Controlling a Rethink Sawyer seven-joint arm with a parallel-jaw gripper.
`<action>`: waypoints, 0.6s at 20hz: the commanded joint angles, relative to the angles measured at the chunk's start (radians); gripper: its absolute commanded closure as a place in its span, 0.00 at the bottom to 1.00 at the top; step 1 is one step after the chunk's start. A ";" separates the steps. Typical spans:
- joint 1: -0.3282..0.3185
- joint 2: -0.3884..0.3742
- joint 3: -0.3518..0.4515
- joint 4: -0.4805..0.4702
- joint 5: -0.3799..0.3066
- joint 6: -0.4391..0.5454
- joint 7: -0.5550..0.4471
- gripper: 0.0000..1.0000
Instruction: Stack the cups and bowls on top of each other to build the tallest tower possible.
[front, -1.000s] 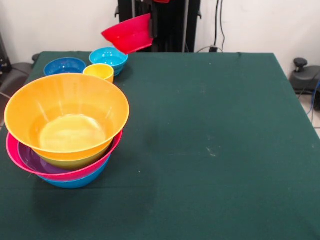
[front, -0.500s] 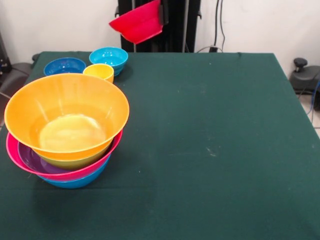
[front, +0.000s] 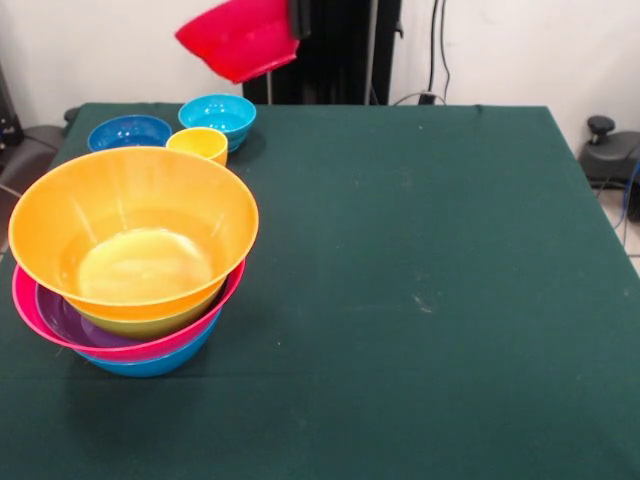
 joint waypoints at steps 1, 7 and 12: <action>-0.007 0.128 0.089 -0.189 -0.112 0.126 -0.206 1.00; -0.002 0.194 0.091 -0.261 -0.123 0.122 -0.183 1.00; -0.036 0.227 0.122 -0.283 -0.109 0.162 -0.244 1.00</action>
